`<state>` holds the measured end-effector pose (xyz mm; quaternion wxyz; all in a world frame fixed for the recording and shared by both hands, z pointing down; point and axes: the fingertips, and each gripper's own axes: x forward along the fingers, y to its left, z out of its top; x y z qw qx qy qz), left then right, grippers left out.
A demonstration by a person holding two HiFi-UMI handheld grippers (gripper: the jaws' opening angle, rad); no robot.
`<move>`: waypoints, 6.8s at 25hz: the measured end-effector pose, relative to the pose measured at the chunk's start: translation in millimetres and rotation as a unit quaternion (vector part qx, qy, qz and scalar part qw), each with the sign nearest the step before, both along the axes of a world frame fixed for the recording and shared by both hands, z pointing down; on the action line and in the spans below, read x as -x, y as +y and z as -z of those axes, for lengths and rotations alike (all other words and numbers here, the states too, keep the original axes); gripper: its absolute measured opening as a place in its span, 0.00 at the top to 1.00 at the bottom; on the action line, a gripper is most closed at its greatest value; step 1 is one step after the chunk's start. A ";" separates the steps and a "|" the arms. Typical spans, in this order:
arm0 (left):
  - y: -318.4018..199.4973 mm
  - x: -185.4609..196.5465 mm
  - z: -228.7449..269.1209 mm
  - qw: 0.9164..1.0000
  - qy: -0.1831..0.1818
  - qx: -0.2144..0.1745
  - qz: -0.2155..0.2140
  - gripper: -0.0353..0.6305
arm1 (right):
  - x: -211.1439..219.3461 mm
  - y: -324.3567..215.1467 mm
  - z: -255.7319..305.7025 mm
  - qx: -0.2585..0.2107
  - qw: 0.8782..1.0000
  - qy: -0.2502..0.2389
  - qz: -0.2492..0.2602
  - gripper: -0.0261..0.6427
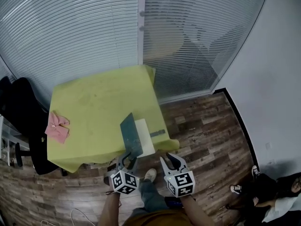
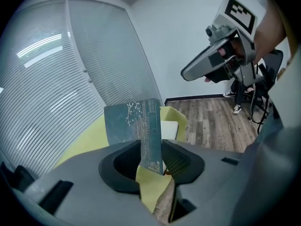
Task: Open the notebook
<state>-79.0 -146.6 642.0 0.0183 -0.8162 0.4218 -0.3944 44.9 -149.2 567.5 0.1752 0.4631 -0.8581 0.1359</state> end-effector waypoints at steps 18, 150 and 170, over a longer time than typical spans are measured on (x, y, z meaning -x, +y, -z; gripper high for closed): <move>16.3 20.1 -0.7 0.999 0.020 -0.006 0.036 0.79 | -5.7 7.5 -5.8 0.008 1.000 -0.017 -0.016 0.81; 90.7 71.9 153.7 0.884 0.366 -0.116 0.267 0.91 | 12.9 86.5 94.1 -0.139 0.990 -0.009 0.002 0.94; 89.7 86.7 148.6 0.878 0.371 -0.113 0.279 0.91 | 28.8 83.7 91.3 -0.138 0.990 -0.001 0.022 0.94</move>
